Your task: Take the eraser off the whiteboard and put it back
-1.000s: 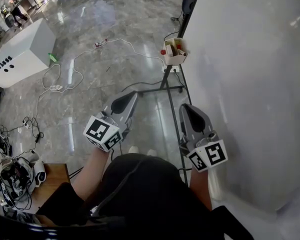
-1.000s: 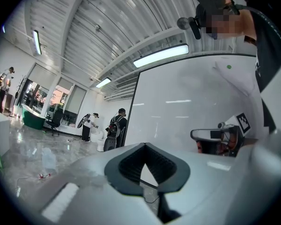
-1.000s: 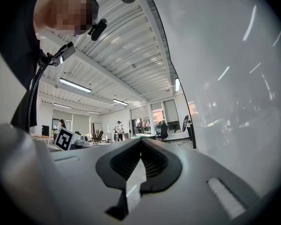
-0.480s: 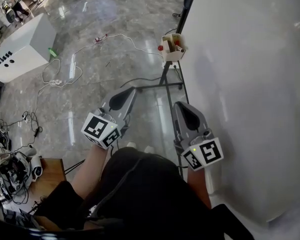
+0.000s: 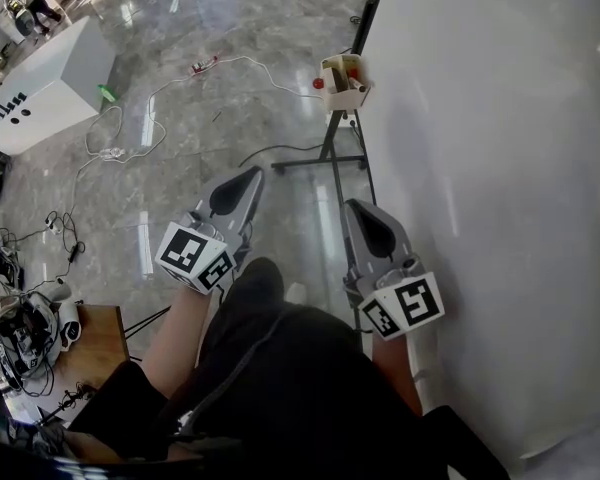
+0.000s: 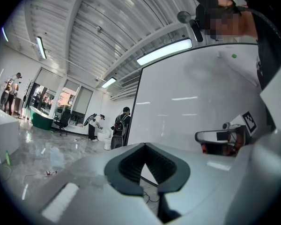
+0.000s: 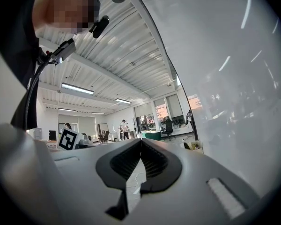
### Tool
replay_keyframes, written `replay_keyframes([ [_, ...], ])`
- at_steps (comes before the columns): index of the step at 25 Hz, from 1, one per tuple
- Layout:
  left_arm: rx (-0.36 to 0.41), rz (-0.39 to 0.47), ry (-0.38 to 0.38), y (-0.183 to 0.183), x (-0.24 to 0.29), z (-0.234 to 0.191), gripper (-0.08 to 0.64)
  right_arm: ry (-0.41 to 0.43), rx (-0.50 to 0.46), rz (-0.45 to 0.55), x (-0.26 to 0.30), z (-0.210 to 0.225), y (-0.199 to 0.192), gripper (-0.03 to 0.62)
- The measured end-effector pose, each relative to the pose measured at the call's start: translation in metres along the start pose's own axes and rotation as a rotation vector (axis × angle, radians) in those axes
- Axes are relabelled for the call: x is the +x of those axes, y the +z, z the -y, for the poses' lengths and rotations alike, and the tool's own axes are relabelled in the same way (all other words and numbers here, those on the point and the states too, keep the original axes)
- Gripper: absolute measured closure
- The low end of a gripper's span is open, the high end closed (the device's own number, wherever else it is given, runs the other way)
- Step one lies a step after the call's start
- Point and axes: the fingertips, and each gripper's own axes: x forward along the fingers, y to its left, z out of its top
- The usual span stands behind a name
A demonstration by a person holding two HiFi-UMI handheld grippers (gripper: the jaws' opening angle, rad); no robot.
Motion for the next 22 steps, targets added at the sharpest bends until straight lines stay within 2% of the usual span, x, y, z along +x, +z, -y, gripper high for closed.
replay_keyframes([
  [5,0.002,-0.010,-0.014,-0.003,0.008,0.002,0.557,0.019,0.007,-0.007,0.007,-0.001,-0.003,0.583],
  [10,0.005,-0.020,-0.046,-0.003,0.023,-0.014,0.557,0.000,0.010,0.001,0.024,0.008,-0.004,0.583],
  [17,-0.006,-0.042,-0.124,-0.006,0.065,-0.057,0.557,-0.093,0.006,-0.001,0.067,0.036,-0.007,0.583],
  [22,0.032,-0.055,-0.206,0.002,0.100,-0.076,0.557,-0.167,-0.013,0.015,0.094,0.057,0.003,0.583],
])
